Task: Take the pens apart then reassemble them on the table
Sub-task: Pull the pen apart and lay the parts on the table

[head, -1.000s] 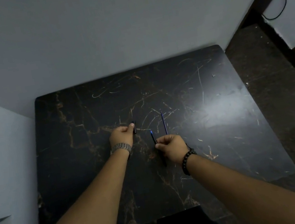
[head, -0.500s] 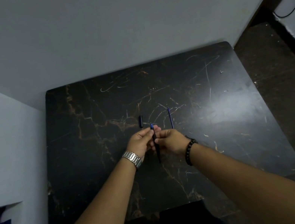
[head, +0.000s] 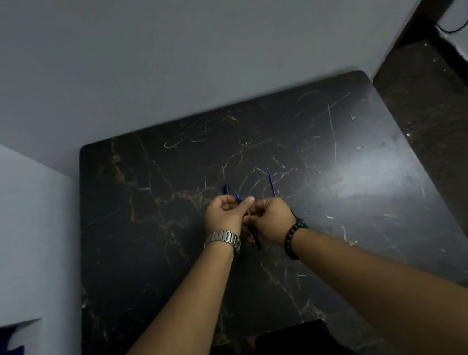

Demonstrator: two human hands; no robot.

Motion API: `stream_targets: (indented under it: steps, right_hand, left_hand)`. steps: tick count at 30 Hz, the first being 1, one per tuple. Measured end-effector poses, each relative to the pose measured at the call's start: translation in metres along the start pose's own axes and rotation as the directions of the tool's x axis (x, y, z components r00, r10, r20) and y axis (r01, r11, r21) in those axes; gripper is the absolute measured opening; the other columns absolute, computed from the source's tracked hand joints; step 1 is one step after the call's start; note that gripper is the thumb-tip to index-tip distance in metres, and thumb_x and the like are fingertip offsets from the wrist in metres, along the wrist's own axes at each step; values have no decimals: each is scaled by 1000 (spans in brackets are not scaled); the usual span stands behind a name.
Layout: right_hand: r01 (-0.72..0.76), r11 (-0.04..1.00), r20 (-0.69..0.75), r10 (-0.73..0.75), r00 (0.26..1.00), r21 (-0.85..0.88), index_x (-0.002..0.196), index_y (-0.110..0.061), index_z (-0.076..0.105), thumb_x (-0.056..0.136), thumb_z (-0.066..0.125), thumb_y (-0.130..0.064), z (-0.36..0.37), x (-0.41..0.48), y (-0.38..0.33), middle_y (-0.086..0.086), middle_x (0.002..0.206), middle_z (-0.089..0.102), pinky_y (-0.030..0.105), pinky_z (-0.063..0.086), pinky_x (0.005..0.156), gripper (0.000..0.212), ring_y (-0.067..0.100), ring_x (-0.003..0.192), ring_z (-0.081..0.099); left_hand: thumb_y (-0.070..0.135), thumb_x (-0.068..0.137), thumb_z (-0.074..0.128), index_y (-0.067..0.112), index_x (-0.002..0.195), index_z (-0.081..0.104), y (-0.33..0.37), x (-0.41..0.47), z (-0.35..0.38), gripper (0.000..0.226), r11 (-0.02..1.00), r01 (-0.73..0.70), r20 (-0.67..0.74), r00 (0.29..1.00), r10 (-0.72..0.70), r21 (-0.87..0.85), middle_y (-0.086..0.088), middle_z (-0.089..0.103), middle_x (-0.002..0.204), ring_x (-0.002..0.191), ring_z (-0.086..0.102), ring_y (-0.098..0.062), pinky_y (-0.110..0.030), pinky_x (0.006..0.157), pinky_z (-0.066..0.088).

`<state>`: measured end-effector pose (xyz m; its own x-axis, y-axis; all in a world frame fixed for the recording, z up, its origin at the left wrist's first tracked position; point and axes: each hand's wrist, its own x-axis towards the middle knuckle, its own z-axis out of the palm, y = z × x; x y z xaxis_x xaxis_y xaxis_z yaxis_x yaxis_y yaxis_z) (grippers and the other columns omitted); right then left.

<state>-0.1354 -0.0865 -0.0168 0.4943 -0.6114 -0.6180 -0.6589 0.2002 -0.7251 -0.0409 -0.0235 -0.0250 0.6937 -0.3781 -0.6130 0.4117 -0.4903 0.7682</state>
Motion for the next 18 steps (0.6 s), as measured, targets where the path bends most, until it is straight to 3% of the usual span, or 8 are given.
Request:
stream_targets:
  steps: [3,5,7,9,11,13,15,18]
  right_hand:
    - [-13,999,-25,15,1000,50,88,-13,75,89,73,-12,-2,-1,-2,6,86,77,29,61,76,3,16,82,74]
    - [-44,992,-22,47,999,117,88,-11,75,90,72,-10,-6,-1,-2,7,86,77,23,59,62,4,17,79,73]
    - [-61,989,-28,66,997,137,91,-9,75,89,72,-10,-7,-1,-2,8,86,77,17,53,54,3,15,75,72]
    - [-63,990,-29,67,997,123,92,-10,75,88,74,-11,-6,-1,-2,6,84,76,17,50,56,5,13,74,71]
    - [-65,990,-29,69,997,121,91,-13,75,87,75,-11,-5,-1,-2,0,81,75,14,48,55,4,8,73,70]
    - [-62,992,-24,65,998,110,88,-15,73,87,76,-12,-5,-1,-5,-1,81,74,13,48,56,5,5,74,69]
    - [-46,993,-25,49,998,106,85,-16,72,86,76,-11,-5,-1,-5,-1,81,74,16,49,61,6,7,76,69]
    - [-24,994,-43,29,999,109,82,-15,72,85,77,-10,-7,0,-7,3,81,73,16,48,61,8,7,70,66]
  left_hand:
    - [26,96,64,12,126,63,9,0,-3,34,1000,4,164,986,-1,-16,-7,74,118,108,69,-23,-44,100,53]
    - [15,103,48,5,127,62,9,2,-6,30,998,2,225,974,12,-62,-14,72,122,113,68,-26,-43,106,49]
    - [6,101,49,4,126,64,8,3,-8,30,998,-54,262,964,46,25,-12,72,119,111,68,-22,-31,98,53]
    - [1,95,60,4,121,67,7,4,-9,28,994,-97,227,970,81,58,-8,74,107,95,70,-13,-13,77,55]
    - [0,84,73,3,110,71,7,4,-7,26,998,-66,157,986,62,16,-3,74,91,80,69,-12,-9,60,53]
    - [7,77,83,11,99,71,8,6,-6,26,999,-45,117,992,42,25,-1,74,86,77,70,-14,-13,56,52]
    - [18,80,81,17,100,68,9,7,-5,24,994,-50,142,989,36,98,-4,75,98,87,71,-16,-22,66,55]
    - [18,100,54,19,112,68,10,8,-7,18,994,-81,327,944,53,75,-9,74,119,114,68,-24,-39,101,52]
